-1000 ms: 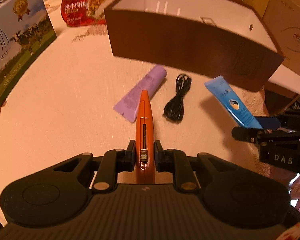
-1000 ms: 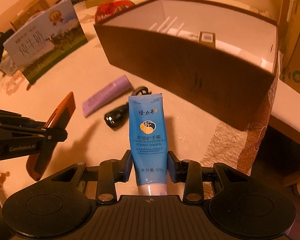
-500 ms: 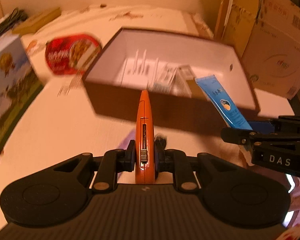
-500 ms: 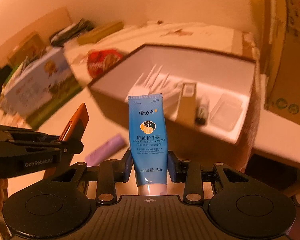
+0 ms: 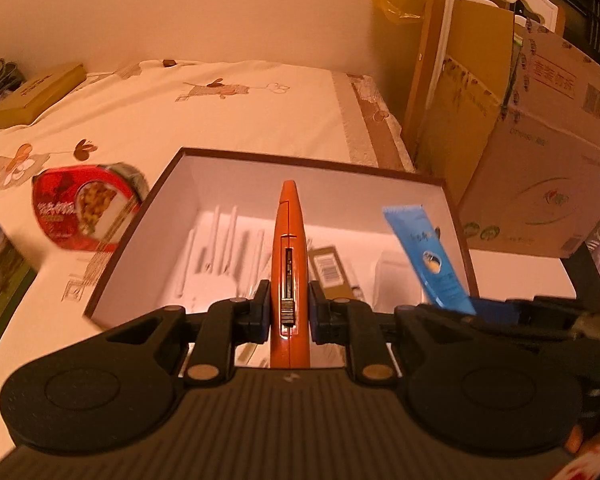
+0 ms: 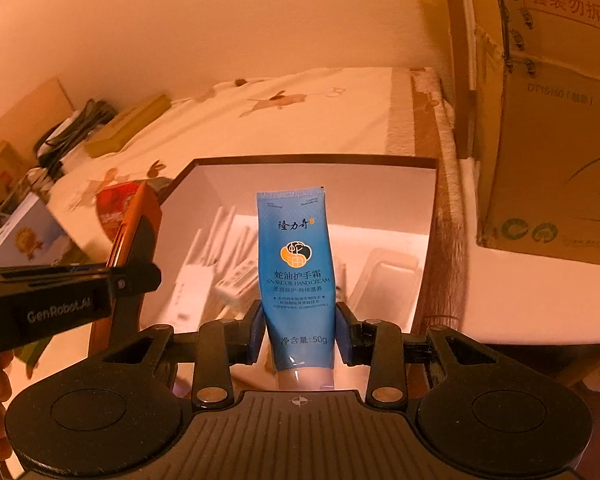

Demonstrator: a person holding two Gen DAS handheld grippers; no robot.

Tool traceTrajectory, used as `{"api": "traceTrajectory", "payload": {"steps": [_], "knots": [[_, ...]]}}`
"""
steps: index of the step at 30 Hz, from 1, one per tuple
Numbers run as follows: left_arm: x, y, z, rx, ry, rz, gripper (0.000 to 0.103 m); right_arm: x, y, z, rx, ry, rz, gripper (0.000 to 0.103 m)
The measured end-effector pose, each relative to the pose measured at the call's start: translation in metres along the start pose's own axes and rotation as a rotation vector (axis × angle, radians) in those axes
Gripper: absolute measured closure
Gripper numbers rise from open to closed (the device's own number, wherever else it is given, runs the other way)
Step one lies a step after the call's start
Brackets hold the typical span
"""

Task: Organize rigid objects
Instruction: 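Lower the knife and blue tube into the shoebox and open both tools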

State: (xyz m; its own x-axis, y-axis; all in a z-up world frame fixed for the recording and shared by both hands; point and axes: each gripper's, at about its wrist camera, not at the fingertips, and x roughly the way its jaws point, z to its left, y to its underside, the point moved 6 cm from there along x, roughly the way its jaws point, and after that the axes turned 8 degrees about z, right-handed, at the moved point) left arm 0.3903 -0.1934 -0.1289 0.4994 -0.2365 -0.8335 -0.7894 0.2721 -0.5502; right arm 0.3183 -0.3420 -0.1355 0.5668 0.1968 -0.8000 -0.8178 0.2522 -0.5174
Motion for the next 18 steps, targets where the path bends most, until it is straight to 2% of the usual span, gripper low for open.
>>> {"api": "traceTrajectory", "payload": {"steps": [5, 11, 18], "knots": [[0.025, -0.011, -0.007, 0.017, -0.001, 0.020, 0.088, 0.016, -0.004, -0.008, 0.014, 0.032, 0.028, 0.070], [0.055, -0.009, -0.010, 0.005, 0.006, 0.066, 0.088, 0.036, -0.003, -0.010, 0.001, 0.079, 0.077, 0.070], [0.071, -0.017, -0.007, -0.032, 0.015, 0.081, 0.088, 0.049, -0.001, -0.013, -0.012, 0.111, 0.102, 0.070]]}}
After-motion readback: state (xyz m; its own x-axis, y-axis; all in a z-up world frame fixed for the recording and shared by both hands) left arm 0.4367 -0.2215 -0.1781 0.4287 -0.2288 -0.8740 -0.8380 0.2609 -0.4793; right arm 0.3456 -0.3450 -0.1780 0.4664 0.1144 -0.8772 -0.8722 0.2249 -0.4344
